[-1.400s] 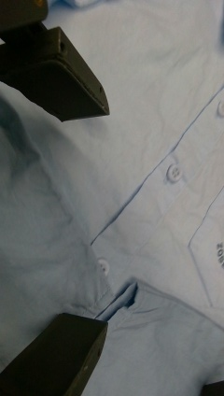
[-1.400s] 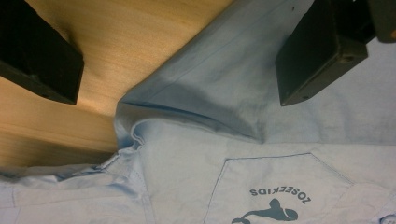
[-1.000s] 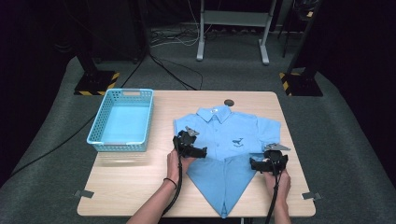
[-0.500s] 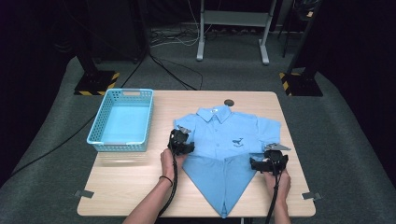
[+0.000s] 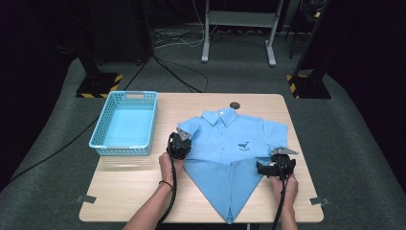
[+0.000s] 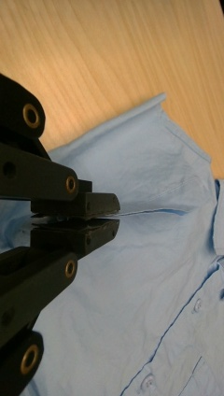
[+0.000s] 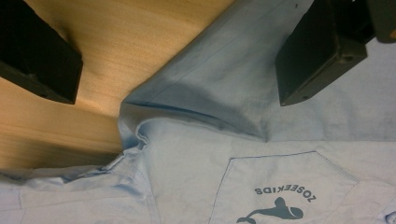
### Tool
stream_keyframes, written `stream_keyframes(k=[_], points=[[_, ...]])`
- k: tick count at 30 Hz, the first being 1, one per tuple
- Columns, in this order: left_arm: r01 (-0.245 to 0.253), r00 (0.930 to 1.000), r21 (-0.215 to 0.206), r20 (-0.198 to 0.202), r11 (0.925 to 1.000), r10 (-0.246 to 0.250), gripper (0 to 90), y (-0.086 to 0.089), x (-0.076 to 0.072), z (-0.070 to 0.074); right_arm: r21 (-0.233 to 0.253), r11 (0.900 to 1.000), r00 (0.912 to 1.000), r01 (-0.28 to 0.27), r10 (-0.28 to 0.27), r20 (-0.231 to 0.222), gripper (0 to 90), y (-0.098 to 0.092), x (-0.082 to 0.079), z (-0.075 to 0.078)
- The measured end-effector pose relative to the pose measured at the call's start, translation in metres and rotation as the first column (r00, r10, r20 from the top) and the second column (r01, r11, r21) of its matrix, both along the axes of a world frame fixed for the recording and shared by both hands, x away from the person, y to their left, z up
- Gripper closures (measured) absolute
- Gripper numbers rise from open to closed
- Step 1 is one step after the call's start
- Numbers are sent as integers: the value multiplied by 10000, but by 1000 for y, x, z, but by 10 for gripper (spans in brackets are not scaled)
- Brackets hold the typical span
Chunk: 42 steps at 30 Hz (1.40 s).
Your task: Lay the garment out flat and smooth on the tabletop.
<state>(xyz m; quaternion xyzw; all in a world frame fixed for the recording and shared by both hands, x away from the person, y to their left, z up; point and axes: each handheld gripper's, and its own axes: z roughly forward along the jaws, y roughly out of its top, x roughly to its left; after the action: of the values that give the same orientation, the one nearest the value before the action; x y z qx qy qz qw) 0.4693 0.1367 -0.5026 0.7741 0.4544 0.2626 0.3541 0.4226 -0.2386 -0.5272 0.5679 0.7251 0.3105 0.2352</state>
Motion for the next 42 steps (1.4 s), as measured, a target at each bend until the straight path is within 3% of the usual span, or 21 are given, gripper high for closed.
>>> stream_keyframes(k=[9,18,21,23,26,30,35,39,42], points=[[-261,9995,-228,163,9994,265,869,16,-8,0,-14,10000,10000,17,-17,13,1,0,0,0],[-1200,9926,-596,112,9910,1209,857,43,-17,-7,-14,10000,10000,39,-39,13,1,0,0,0],[-1544,9880,-663,-57,9858,1543,794,52,-18,-10,-16,10000,10000,32,-32,15,1,0,0,0],[-1696,9853,-689,-313,9831,1678,696,57,-20,-11,-9,10000,10000,37,-37,0,1,0,0,0],[-1539,9873,-847,-543,9845,1496,536,60,-27,-11,-13,10000,10000,39,-39,14,1,0,0,0],[-1141,9916,-951,-711,9889,1076,411,60,-42,-10,0,10000,10000,88,-88,12,2,0,0,0],[-788,9962,-1245,-480,9891,733,290,55,-62,-5,-1,10000,10000,95,-95,19,2,0,0,0],[87,9998,-1477,-153,9890,-111,215,35,-70,6,-2,10000,10000,94,-94,20,2,0,0,0],[1019,9943,-1594,-152,9819,-1056,157,13,-64,4,-4,10000,10000,96,-96,23,3,0,0,0]])
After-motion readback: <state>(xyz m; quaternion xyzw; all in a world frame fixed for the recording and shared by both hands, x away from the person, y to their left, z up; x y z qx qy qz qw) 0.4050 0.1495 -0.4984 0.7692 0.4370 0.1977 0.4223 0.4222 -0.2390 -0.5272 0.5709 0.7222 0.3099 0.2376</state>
